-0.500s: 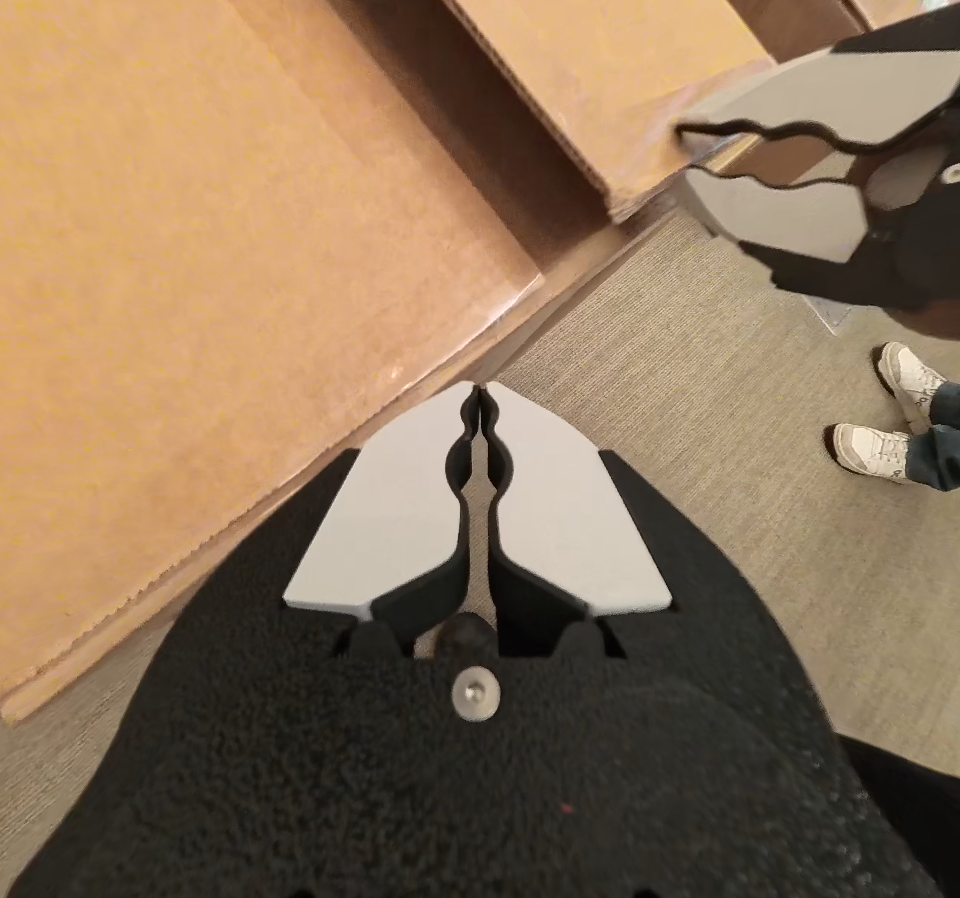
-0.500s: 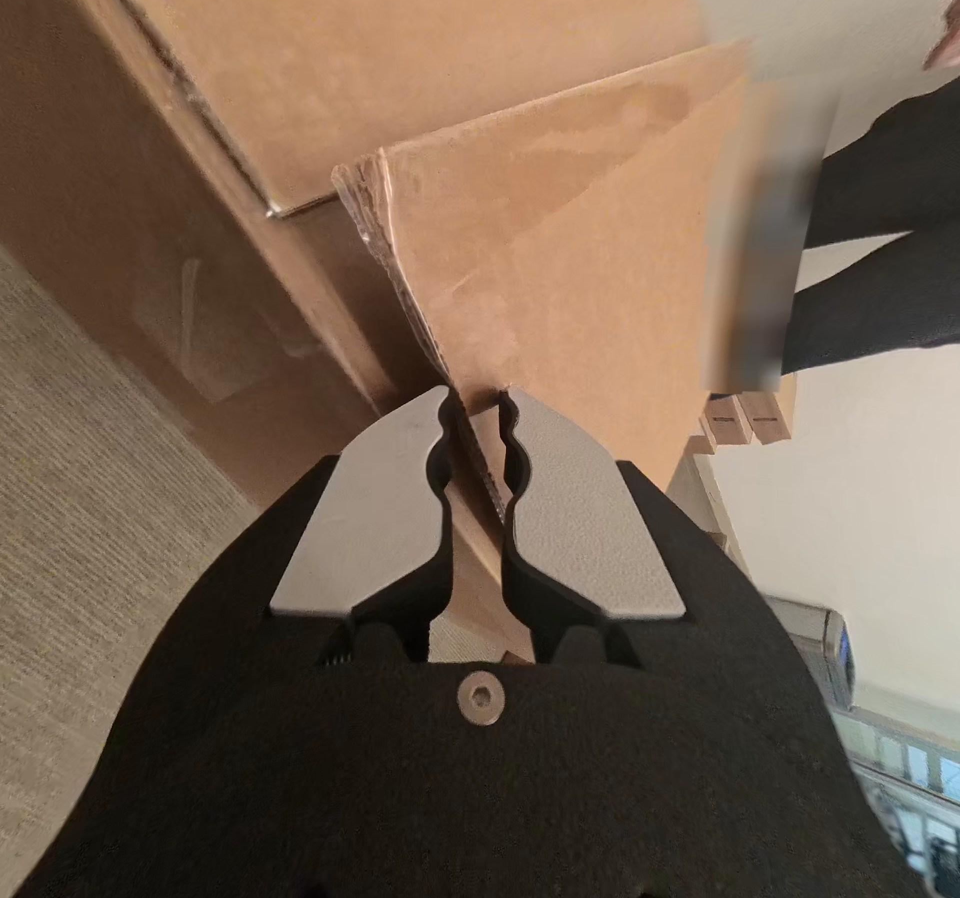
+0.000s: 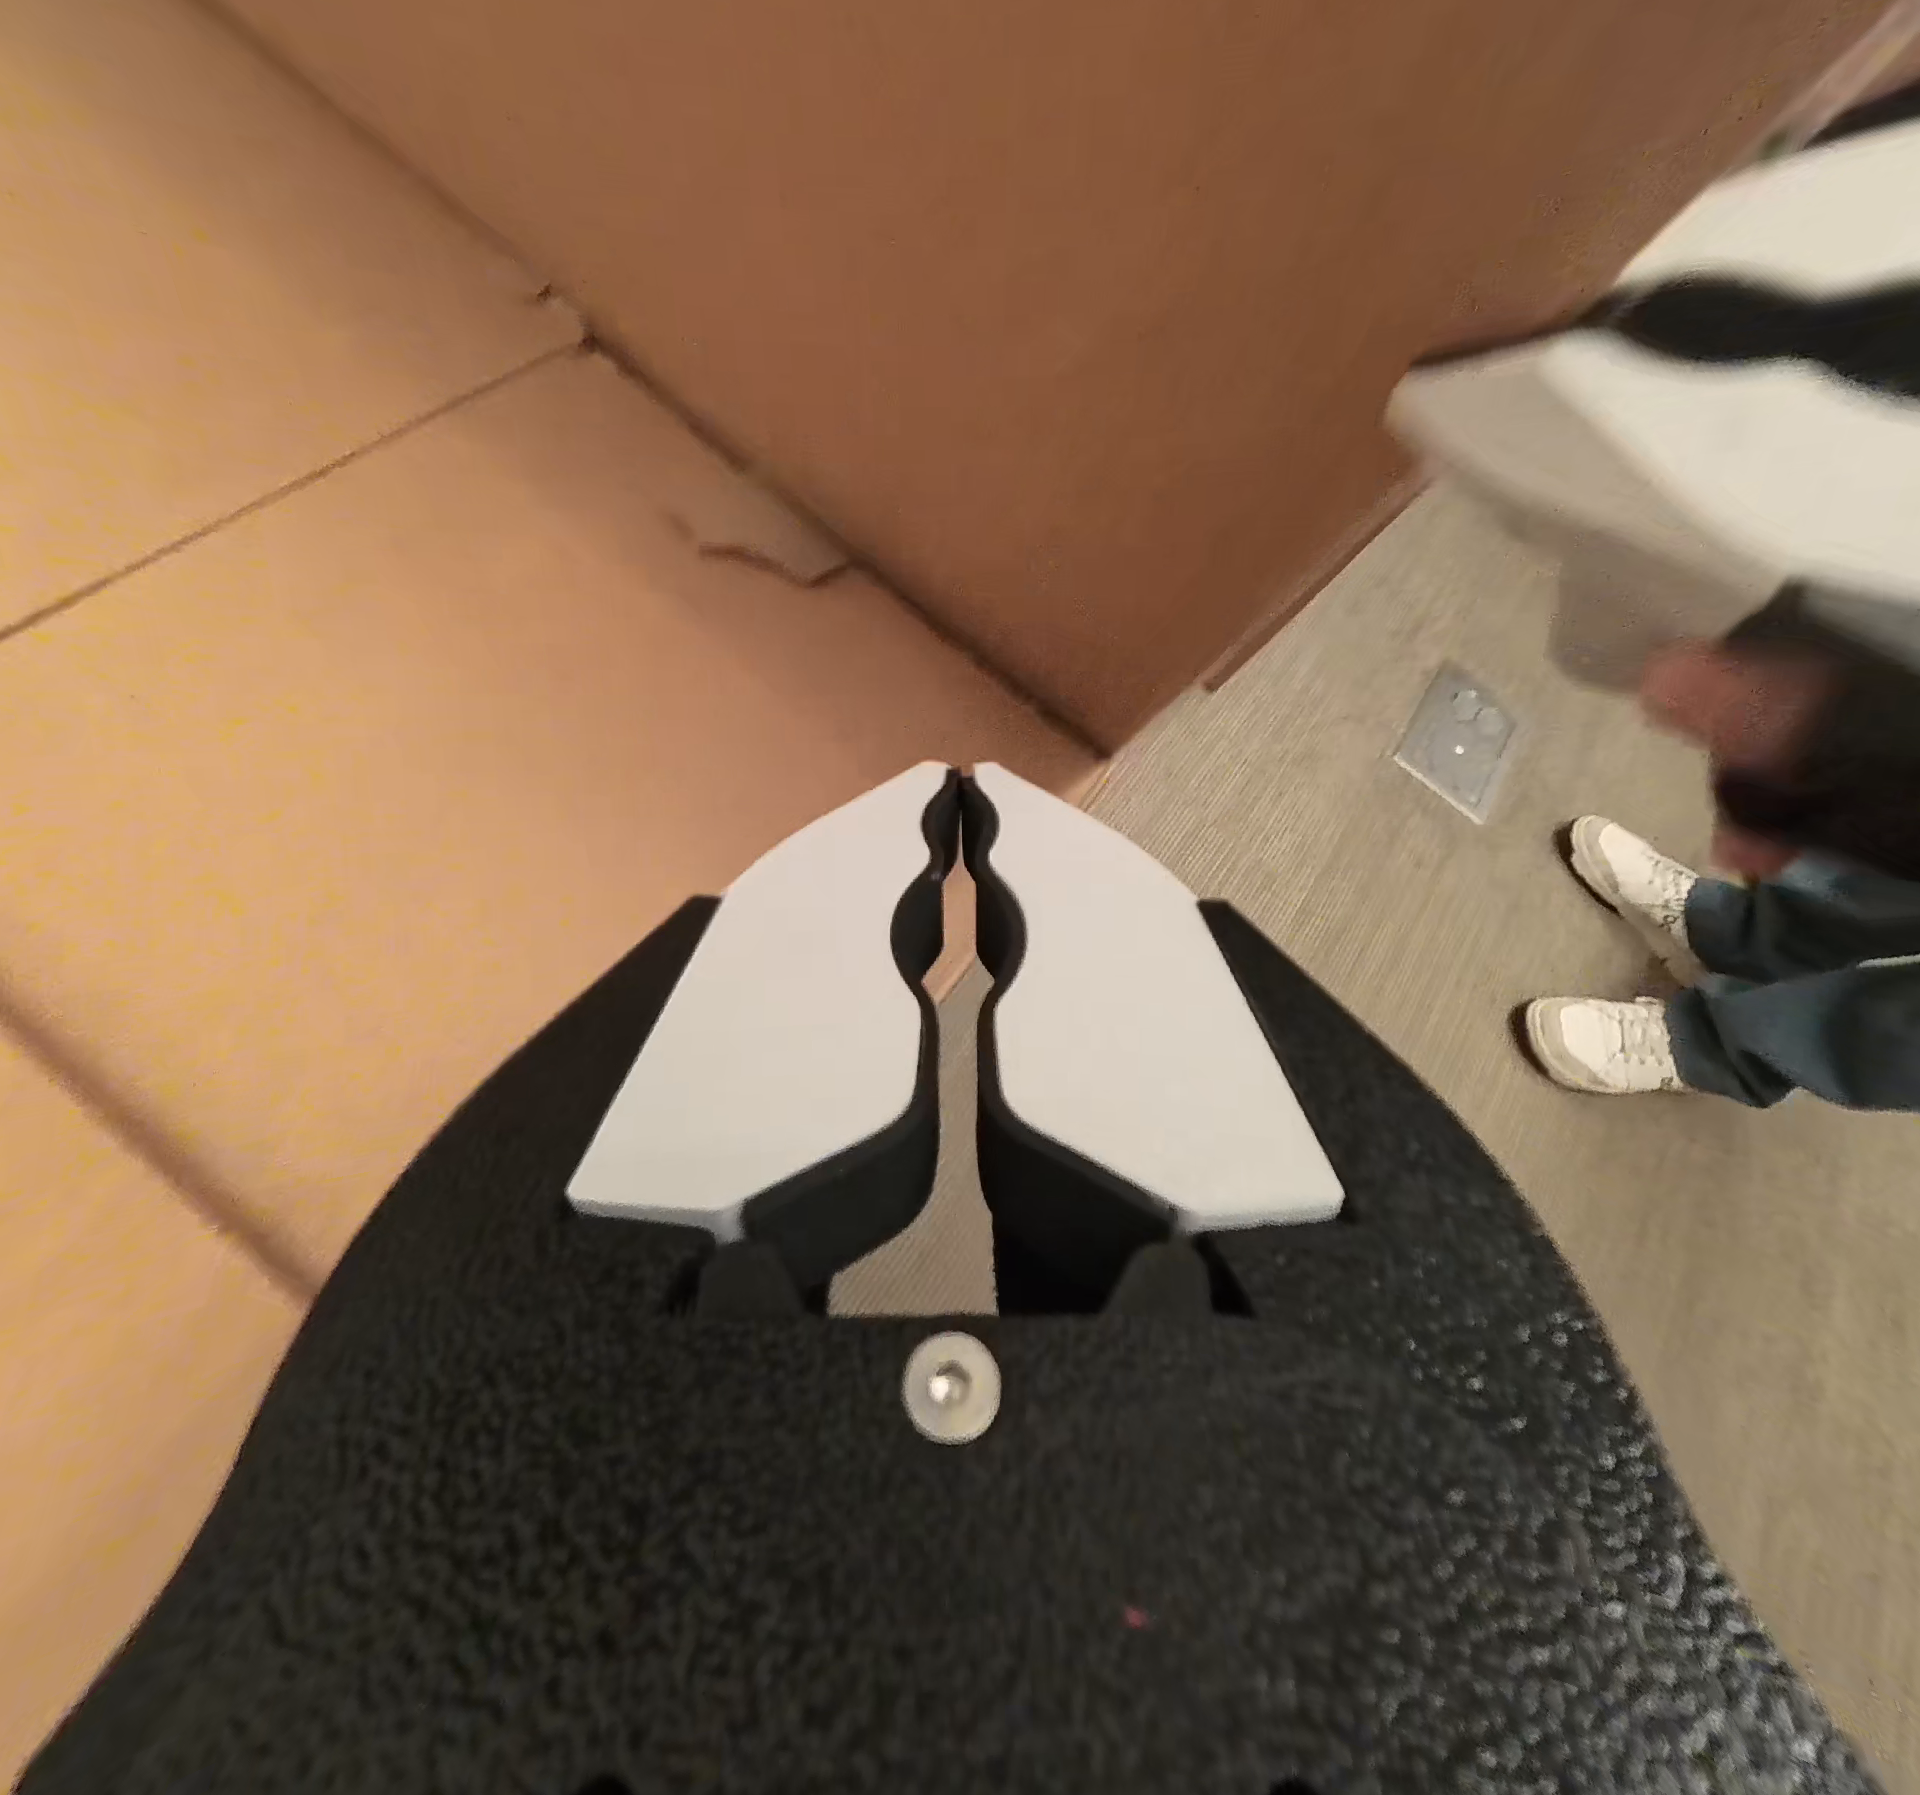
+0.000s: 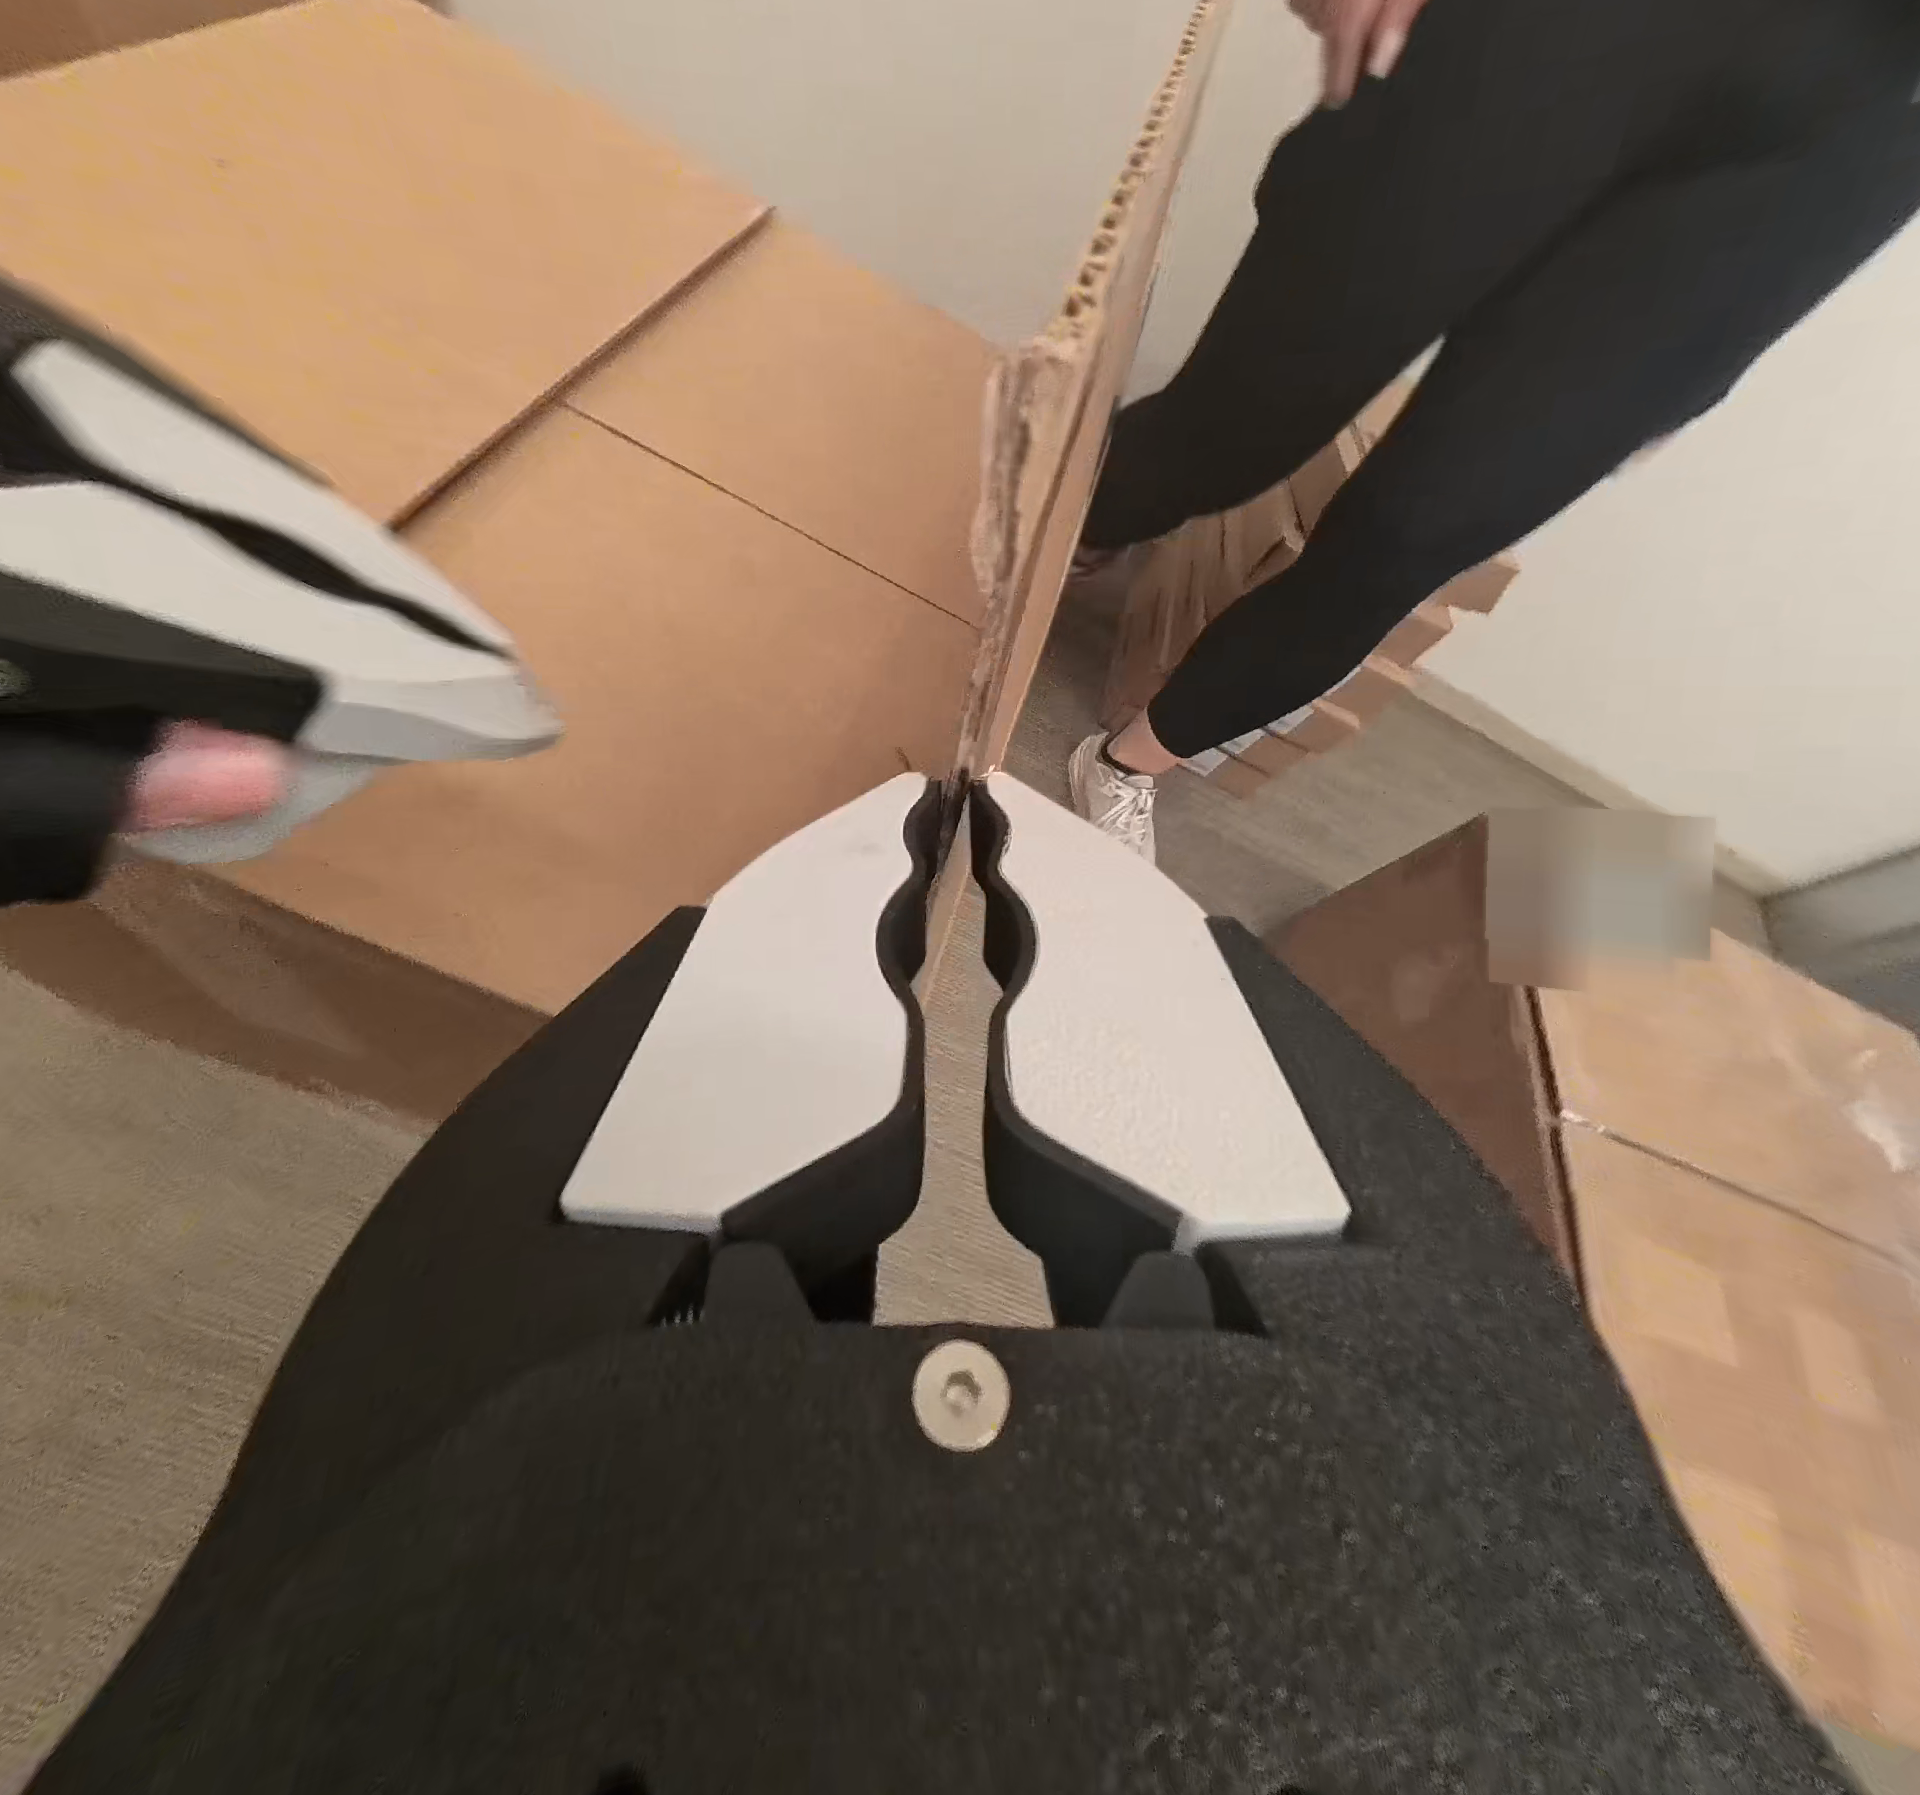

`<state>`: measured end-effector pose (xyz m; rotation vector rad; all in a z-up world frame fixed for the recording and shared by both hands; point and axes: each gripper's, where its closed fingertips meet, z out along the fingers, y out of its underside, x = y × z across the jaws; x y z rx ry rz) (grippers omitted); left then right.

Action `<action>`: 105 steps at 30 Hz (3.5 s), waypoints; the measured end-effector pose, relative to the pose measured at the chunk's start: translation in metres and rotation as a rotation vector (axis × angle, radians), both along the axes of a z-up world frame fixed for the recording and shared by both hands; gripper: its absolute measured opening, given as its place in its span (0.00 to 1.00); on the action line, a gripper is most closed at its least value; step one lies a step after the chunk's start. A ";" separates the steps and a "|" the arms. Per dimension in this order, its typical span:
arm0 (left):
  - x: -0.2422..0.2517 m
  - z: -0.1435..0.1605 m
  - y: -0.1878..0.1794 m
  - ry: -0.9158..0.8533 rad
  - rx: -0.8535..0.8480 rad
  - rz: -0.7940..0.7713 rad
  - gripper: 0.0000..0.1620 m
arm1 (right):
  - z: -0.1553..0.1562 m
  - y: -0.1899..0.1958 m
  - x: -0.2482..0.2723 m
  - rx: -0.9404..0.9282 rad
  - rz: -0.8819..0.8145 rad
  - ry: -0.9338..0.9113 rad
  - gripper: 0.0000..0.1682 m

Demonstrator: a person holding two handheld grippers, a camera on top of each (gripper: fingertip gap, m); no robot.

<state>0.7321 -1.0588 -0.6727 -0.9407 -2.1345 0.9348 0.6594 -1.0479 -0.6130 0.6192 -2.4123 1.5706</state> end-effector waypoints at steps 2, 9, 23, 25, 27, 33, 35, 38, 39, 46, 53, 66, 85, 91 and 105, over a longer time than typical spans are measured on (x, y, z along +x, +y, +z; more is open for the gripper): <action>-0.028 0.011 -0.002 0.014 -0.018 -0.013 0.00 | 0.001 0.000 -0.003 0.007 0.031 0.011 0.03; -0.084 0.029 -0.005 0.038 -0.050 -0.061 0.00 | 0.004 0.002 -0.023 0.030 0.055 -0.054 0.04; -0.149 0.011 -0.009 0.033 -0.005 -0.087 0.00 | 0.048 0.028 -0.078 0.034 0.030 -0.143 0.00; -0.160 0.005 -0.010 0.020 -0.010 -0.100 0.00 | 0.050 0.025 -0.084 0.042 0.025 -0.161 0.00; -0.170 -0.005 -0.009 -0.018 -0.026 -0.117 0.00 | 0.043 0.017 -0.091 0.067 0.013 -0.148 0.00; -0.185 -0.041 -0.007 -0.101 -0.008 -0.143 0.00 | -0.023 -0.018 -0.128 0.245 -0.086 -0.147 0.00; -0.179 -0.049 -0.010 -0.096 -0.005 -0.124 0.00 | -0.040 -0.025 -0.139 0.258 -0.111 -0.096 0.00; -0.155 -0.052 -0.018 -0.080 -0.007 -0.083 0.00 | -0.072 -0.026 -0.148 0.316 -0.131 -0.047 0.00; -0.144 -0.051 -0.021 -0.075 -0.017 -0.069 0.00 | -0.084 -0.026 -0.151 0.334 -0.139 -0.048 0.00; -0.058 -0.048 -0.042 -0.100 -0.047 0.022 0.00 | -0.166 -0.008 -0.130 0.505 -0.075 -0.051 0.00; 0.003 -0.051 -0.052 -0.137 -0.040 0.075 0.00 | -0.189 -0.011 -0.105 0.566 -0.070 -0.243 0.00; 0.051 -0.056 -0.053 -0.123 -0.024 0.131 0.00 | -0.231 -0.011 -0.082 0.637 -0.030 -0.437 0.00; 0.094 -0.063 -0.055 -0.126 -0.031 0.197 0.00 | -0.258 -0.016 -0.036 0.695 0.170 -0.476 0.00; 0.112 -0.051 -0.053 -0.152 -0.052 0.230 0.00 | -0.241 -0.015 -0.067 0.695 0.129 -0.205 0.00; 0.198 -0.021 -0.014 -0.181 -0.067 0.410 0.00 | -0.100 -0.003 0.004 0.533 0.170 -0.384 0.15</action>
